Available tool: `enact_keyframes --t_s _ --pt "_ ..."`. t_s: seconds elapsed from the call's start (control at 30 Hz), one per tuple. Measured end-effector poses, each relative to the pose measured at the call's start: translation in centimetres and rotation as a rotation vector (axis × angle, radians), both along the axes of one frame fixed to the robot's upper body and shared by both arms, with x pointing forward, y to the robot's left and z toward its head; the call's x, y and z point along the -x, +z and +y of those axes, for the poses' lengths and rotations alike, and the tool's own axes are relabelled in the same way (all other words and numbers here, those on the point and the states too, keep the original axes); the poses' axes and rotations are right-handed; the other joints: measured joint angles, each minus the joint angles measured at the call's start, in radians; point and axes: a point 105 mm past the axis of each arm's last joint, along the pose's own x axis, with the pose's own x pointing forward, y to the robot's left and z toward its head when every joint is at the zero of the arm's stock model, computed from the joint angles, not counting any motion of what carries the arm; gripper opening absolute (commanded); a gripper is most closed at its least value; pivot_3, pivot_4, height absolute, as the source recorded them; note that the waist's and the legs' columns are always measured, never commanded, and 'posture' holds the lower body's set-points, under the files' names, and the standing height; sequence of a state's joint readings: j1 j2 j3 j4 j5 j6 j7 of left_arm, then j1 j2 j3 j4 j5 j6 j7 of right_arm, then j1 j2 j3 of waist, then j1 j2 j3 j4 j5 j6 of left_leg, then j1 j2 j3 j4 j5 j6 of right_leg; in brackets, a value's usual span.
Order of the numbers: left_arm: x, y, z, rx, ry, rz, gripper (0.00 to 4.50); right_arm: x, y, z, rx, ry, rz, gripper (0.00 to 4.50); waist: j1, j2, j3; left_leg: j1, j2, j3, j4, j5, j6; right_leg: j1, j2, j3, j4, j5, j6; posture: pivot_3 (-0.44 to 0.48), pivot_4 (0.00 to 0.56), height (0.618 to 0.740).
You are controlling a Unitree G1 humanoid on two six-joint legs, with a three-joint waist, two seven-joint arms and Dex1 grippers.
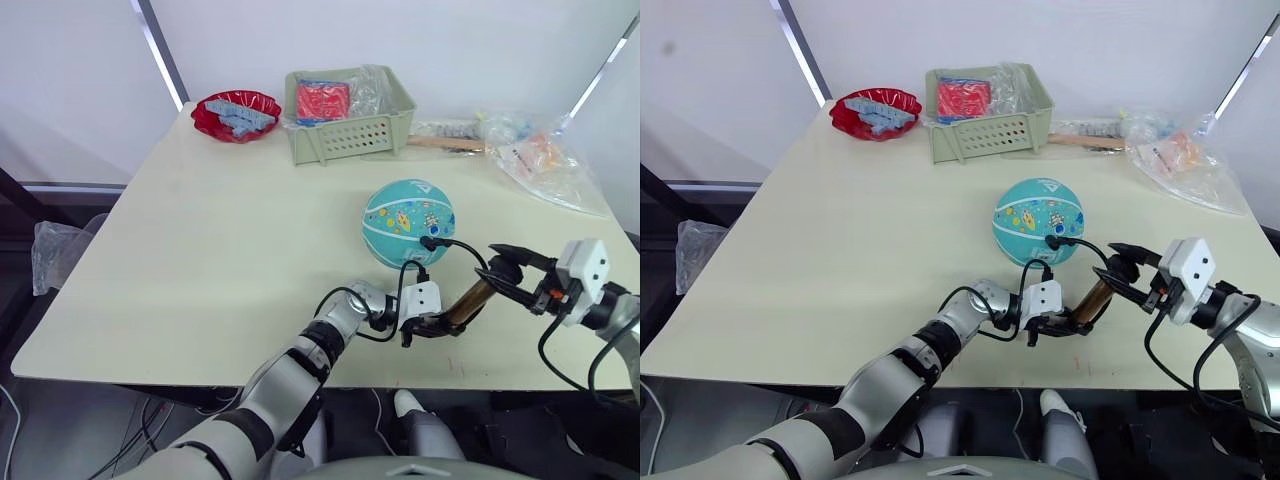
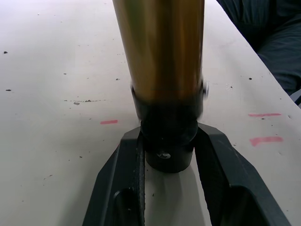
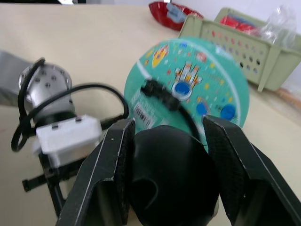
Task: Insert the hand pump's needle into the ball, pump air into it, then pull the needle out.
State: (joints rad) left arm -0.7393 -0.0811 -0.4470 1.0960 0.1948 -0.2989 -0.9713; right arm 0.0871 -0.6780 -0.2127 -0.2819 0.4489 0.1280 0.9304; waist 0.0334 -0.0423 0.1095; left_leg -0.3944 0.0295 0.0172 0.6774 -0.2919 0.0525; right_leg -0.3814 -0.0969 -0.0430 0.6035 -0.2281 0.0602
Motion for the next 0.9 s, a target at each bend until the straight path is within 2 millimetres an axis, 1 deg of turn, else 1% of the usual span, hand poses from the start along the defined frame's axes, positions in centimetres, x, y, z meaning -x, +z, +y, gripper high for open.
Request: enact_keyframes --t_s 0.1,0.17,0.37,0.43,0.47,0.63,0.8,0.9 --pt "0.0 0.0 0.0 0.000 0.000 0.000 1.03 0.0 0.1 0.0 0.001 0.001 -0.007 1.76 0.000 0.001 0.000 0.000 0.000 0.000 0.000 0.000 0.000 0.000 0.000 0.000 0.000 0.000 0.000 0.000 0.150 0.738" --pt "0.0 0.0 0.0 0.000 -0.001 -0.001 1.03 -0.1 0.6 -0.1 -0.009 0.000 -0.018 1.76 0.000 0.002 0.001 0.000 0.000 0.000 0.000 0.000 0.000 0.000 0.000 0.000 0.000 0.000 0.000 0.000 0.150 0.738" --pt "0.1 0.4 -0.4 0.006 -0.017 -0.003 1.03 -0.4 2.1 -1.1 0.000 0.001 0.002 1.76 0.002 0.014 0.009 -0.001 -0.001 0.001 0.000 0.000 0.000 0.000 -0.001 0.001 0.000 0.000 0.000 0.000 0.150 0.738" --pt "0.0 0.5 -0.4 0.009 -0.019 -0.004 1.03 -0.5 3.2 -1.5 -0.013 -0.003 -0.003 1.76 0.003 0.017 0.012 -0.001 -0.002 0.001 0.001 0.000 0.000 -0.001 -0.001 0.000 0.000 0.000 0.000 0.000 0.150 0.738" --pt "0.0 0.5 -0.5 0.009 -0.020 -0.005 1.03 -0.5 4.0 -1.9 -0.020 -0.003 -0.010 1.76 0.003 0.018 0.013 -0.001 -0.002 0.001 0.001 0.000 0.000 -0.001 -0.001 0.000 0.000 0.000 0.000 0.000 0.150 0.738" --pt "0.0 0.5 -0.5 0.010 -0.019 -0.005 1.03 -0.5 6.8 -2.7 -0.043 0.001 -0.033 1.76 0.002 0.018 0.014 -0.002 -0.003 0.001 0.002 0.000 0.000 -0.001 0.002 0.000 0.001 0.000 0.000 0.000 0.150 0.738" --pt "0.0 0.5 -0.5 0.011 -0.018 -0.005 1.03 -0.3 10.2 -3.2 -0.055 0.004 -0.074 1.76 0.002 0.019 0.015 -0.002 -0.003 0.001 0.003 0.000 0.000 -0.001 0.002 0.000 0.002 0.000 0.000 0.000 0.150 0.738" --pt "0.0 0.5 -0.4 0.010 -0.017 -0.006 1.03 -0.1 11.5 -3.5 -0.067 0.001 -0.087 1.76 0.002 0.019 0.016 -0.002 -0.003 0.001 0.003 0.000 0.000 -0.001 0.001 0.001 0.002 0.000 0.000 0.000 0.150 0.738"
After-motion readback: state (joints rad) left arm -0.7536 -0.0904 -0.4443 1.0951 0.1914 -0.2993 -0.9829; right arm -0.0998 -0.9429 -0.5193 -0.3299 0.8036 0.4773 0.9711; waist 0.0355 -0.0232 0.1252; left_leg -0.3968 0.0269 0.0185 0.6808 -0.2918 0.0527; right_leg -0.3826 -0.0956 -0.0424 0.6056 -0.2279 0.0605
